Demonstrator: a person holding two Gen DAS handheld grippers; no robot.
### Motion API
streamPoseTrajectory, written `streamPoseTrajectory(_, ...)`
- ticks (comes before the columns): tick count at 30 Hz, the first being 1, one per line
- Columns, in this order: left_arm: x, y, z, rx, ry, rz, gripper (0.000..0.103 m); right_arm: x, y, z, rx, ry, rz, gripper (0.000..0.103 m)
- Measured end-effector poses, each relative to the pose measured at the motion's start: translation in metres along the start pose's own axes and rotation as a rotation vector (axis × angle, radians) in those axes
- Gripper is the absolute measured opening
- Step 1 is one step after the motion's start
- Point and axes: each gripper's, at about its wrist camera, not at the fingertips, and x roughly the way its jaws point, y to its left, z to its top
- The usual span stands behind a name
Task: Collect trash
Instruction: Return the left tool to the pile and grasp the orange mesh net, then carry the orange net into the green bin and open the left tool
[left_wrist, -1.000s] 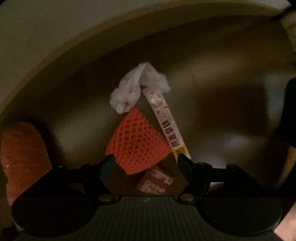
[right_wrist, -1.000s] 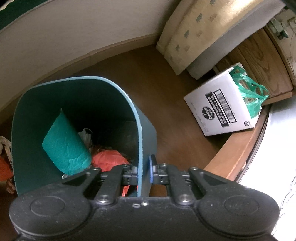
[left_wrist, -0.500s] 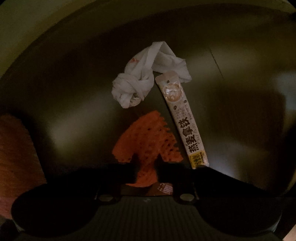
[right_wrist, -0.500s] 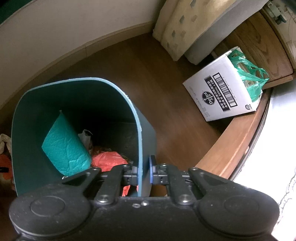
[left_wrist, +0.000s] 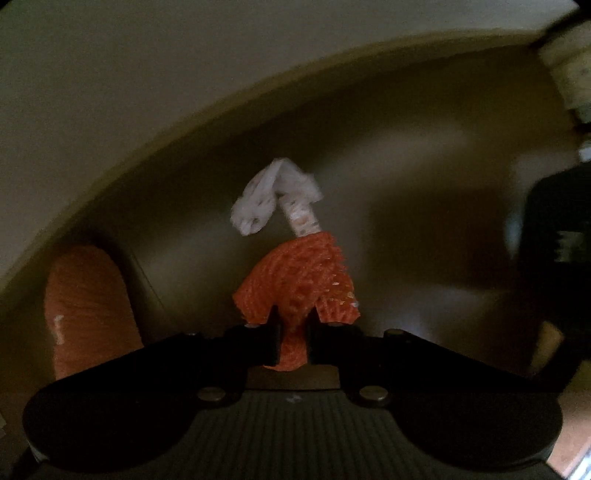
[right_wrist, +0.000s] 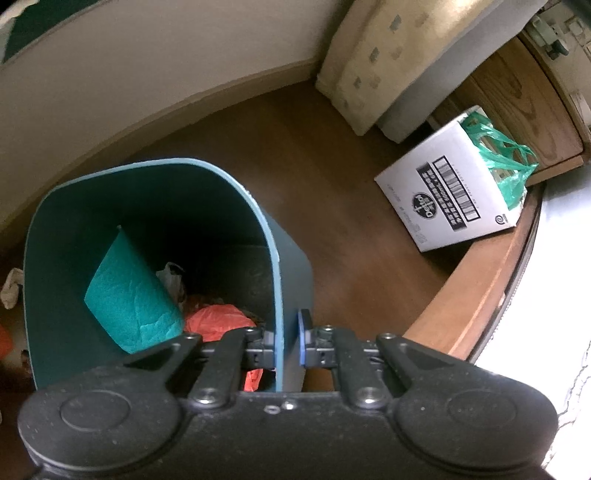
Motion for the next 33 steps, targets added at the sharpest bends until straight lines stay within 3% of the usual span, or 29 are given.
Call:
streamPoseTrajectory(9,-0.126,-0.053,-0.030,0.116,-0.106,-0.167,0.011,-0.020,0.030,-0.008,-0.037,-0.040,0.016,0.008)
streamPoseTrajectory(17,-0.205,-0.118,-0.039,0.225,-0.215,-0.294,0.011,-0.041,0.054,-0.015,-0.104,-0.057,0.051,0.008)
streamPoseTrajectory(21,-0.210,-0.154,-0.029,0.249,-0.234,-0.317,0.011,-0.051,0.071,-0.021,-0.153,-0.070,0.058,0.008)
streamPoseTrajectory(25,-0.179,-0.179,-0.020,0.261,-0.205,-0.300,0.011,-0.062,0.081,-0.022,-0.184,-0.082,0.072,0.008)
streamPoseTrajectory(33,-0.151,-0.186,-0.012,0.249,-0.185,-0.288,0.011,-0.075,0.099,-0.021,-0.220,-0.103,0.100,0.008)
